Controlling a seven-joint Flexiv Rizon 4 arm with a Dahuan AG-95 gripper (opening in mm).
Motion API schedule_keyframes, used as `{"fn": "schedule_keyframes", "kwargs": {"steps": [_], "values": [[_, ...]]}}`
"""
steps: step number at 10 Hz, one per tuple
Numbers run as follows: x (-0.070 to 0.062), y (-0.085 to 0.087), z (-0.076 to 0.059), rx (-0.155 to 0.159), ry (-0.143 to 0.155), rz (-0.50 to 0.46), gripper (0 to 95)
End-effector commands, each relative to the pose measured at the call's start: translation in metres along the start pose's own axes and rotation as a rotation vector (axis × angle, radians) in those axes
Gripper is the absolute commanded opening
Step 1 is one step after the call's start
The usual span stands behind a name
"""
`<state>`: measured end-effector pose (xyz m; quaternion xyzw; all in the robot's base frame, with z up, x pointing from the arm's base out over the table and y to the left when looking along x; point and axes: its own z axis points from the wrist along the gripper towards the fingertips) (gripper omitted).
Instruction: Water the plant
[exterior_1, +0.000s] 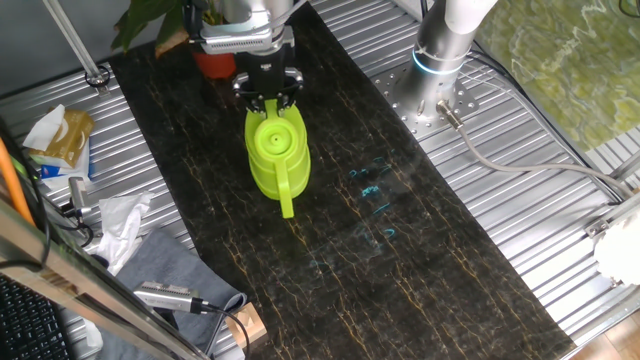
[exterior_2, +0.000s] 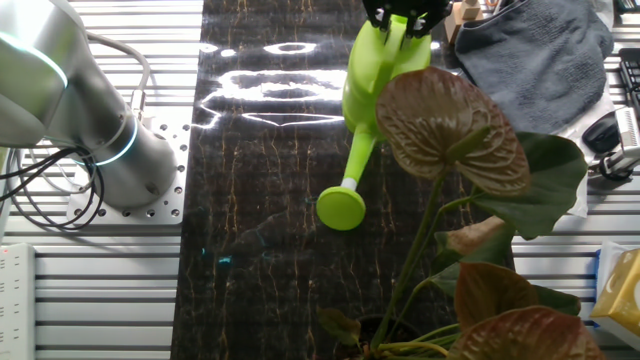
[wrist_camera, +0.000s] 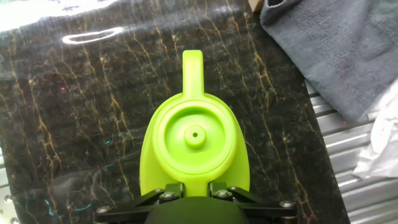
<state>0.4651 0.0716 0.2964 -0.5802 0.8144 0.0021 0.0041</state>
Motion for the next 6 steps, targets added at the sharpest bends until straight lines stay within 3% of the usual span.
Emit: {"fn": "schedule_keyframes", "kwargs": {"steps": [1, 4, 6], "values": [[-0.0006, -0.0007, -0.0005, 0.012, 0.001, 0.013, 0.0], [-0.0006, -0.0007, -0.0005, 0.024, 0.002, -0.017, 0.0], [-0.0006, -0.0007, -0.0005, 0.036, 0.003, -0.103, 0.0]]}}
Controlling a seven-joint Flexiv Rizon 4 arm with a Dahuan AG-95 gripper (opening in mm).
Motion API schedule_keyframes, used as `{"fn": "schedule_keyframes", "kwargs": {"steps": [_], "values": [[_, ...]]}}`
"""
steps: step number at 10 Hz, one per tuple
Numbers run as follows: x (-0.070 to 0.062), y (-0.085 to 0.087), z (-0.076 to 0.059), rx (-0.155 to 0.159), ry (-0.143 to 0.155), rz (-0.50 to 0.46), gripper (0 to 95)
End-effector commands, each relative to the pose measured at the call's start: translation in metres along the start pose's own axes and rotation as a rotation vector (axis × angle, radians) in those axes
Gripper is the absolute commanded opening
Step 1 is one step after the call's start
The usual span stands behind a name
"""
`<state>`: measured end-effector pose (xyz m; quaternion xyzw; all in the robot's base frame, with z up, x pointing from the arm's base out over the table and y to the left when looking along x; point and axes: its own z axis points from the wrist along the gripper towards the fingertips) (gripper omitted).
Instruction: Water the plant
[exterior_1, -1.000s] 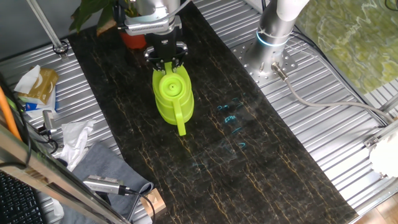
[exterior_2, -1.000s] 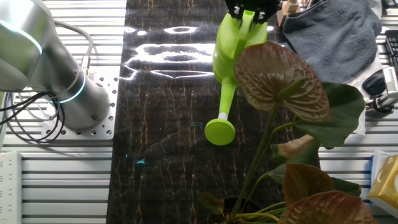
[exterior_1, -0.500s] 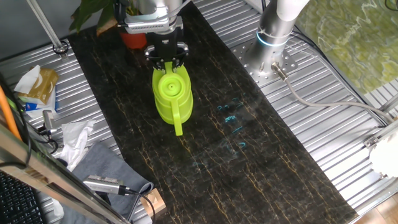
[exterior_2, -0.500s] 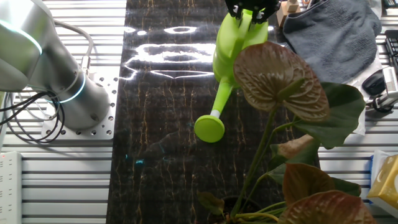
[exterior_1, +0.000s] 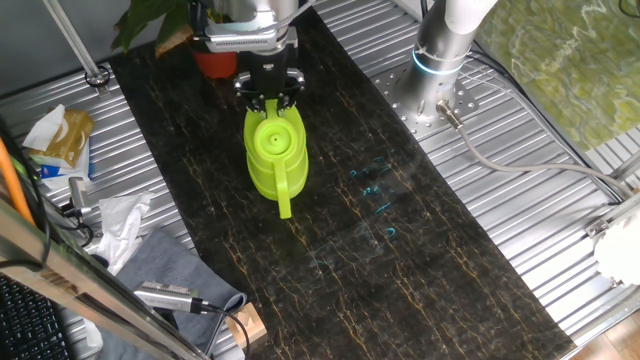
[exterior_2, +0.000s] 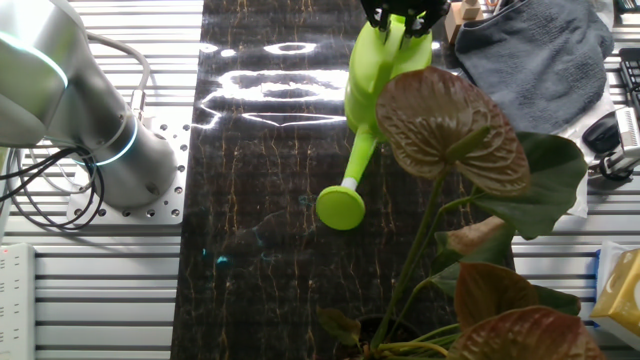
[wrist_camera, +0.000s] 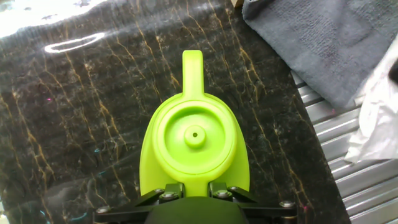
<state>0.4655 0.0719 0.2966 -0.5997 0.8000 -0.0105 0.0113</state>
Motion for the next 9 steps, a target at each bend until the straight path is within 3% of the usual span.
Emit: {"fn": "schedule_keyframes", "kwargs": {"steps": [1, 9], "values": [[-0.0002, -0.0004, -0.0002, 0.008, -0.002, -0.075, 0.0], [-0.0002, -0.0004, -0.0002, 0.015, -0.016, -0.249, 0.0]]}}
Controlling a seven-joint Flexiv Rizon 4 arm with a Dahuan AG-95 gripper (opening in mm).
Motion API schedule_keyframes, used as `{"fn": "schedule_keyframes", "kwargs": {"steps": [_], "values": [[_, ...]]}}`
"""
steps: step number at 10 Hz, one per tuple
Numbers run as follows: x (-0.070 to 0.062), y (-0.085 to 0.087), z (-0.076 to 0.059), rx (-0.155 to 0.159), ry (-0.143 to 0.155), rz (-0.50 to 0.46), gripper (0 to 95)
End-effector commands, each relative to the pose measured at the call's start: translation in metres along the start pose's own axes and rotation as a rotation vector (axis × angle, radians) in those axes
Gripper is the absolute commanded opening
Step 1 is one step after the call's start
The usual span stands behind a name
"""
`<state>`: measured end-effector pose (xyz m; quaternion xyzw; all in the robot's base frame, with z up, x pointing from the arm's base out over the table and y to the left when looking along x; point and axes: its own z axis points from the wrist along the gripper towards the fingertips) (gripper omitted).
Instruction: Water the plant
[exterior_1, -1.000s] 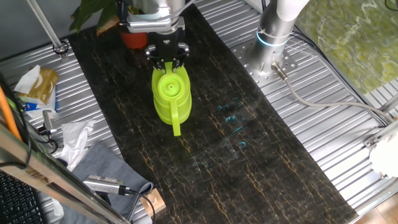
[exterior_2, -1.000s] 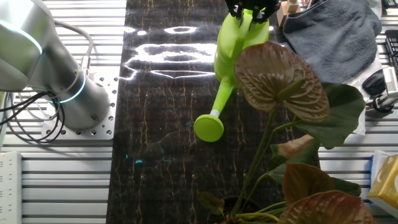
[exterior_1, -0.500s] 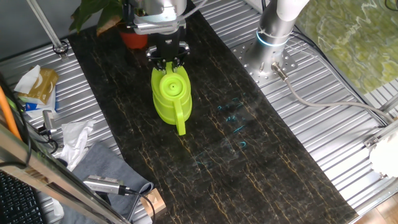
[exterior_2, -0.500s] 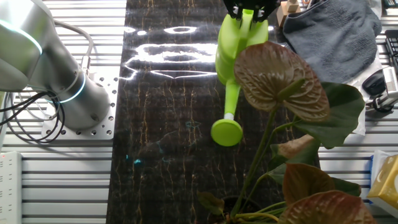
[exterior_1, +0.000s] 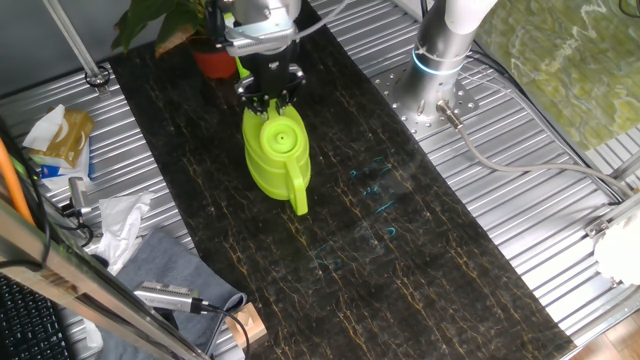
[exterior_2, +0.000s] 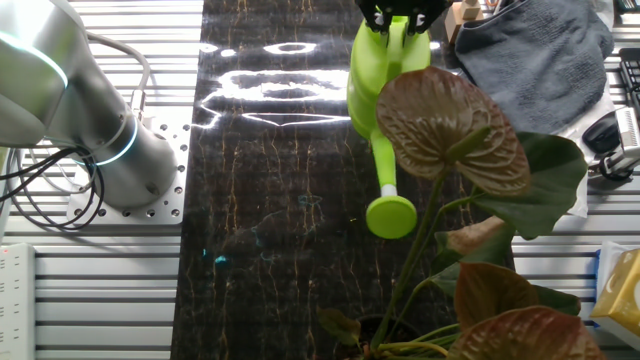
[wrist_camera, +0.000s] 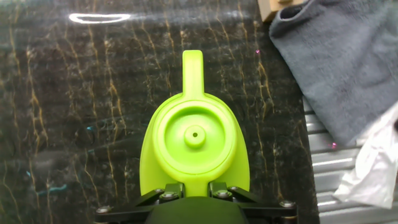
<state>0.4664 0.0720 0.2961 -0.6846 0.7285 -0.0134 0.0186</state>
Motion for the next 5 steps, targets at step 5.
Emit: {"fn": "schedule_keyframes", "kwargs": {"steps": [5], "values": [[0.0001, 0.0004, -0.0008, 0.010, -0.009, -0.084, 0.0]]}}
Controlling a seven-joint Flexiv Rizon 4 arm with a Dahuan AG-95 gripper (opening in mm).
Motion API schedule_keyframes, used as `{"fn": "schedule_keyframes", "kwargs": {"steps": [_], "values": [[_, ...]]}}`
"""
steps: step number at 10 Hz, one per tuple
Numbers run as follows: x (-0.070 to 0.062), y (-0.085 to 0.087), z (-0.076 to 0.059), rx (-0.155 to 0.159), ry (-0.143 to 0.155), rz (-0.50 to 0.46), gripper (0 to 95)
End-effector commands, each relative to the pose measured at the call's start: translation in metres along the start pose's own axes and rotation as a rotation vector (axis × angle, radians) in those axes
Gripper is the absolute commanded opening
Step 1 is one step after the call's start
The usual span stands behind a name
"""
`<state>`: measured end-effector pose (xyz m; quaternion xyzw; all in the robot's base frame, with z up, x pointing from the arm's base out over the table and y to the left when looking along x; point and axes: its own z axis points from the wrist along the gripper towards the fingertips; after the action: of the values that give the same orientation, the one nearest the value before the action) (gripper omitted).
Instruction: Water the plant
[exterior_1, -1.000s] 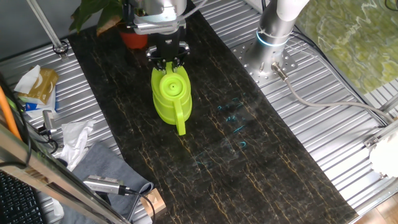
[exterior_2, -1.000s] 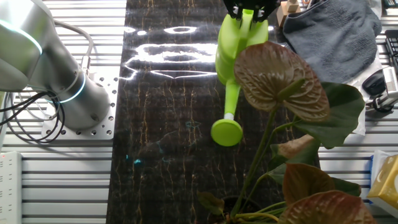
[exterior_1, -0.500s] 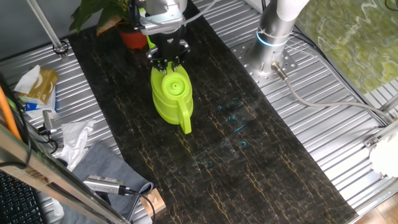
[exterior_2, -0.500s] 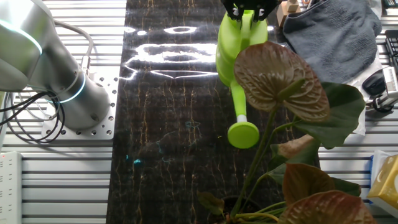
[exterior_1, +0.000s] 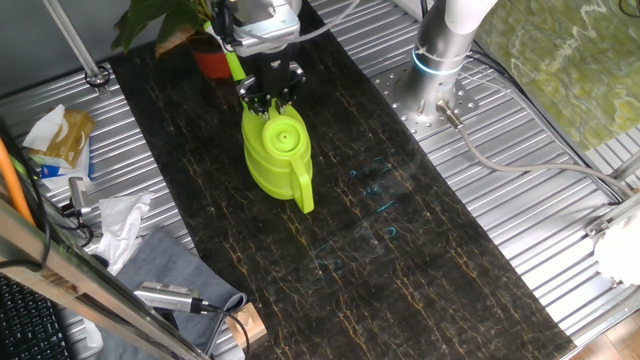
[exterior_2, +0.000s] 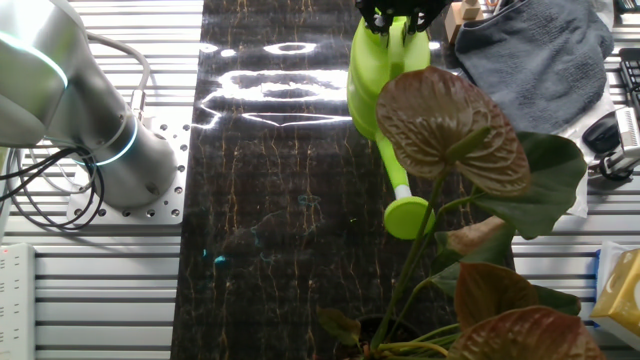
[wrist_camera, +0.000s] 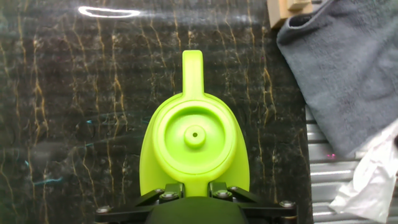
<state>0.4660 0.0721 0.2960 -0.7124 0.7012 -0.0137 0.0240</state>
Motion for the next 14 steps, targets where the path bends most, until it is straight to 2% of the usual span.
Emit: {"fn": "schedule_keyframes", "kwargs": {"steps": [1, 14], "values": [[0.0001, 0.0000, -0.0009, 0.002, -0.002, -0.011, 0.0], [0.0001, 0.0000, -0.0009, 0.001, -0.013, -0.002, 0.0]]}}
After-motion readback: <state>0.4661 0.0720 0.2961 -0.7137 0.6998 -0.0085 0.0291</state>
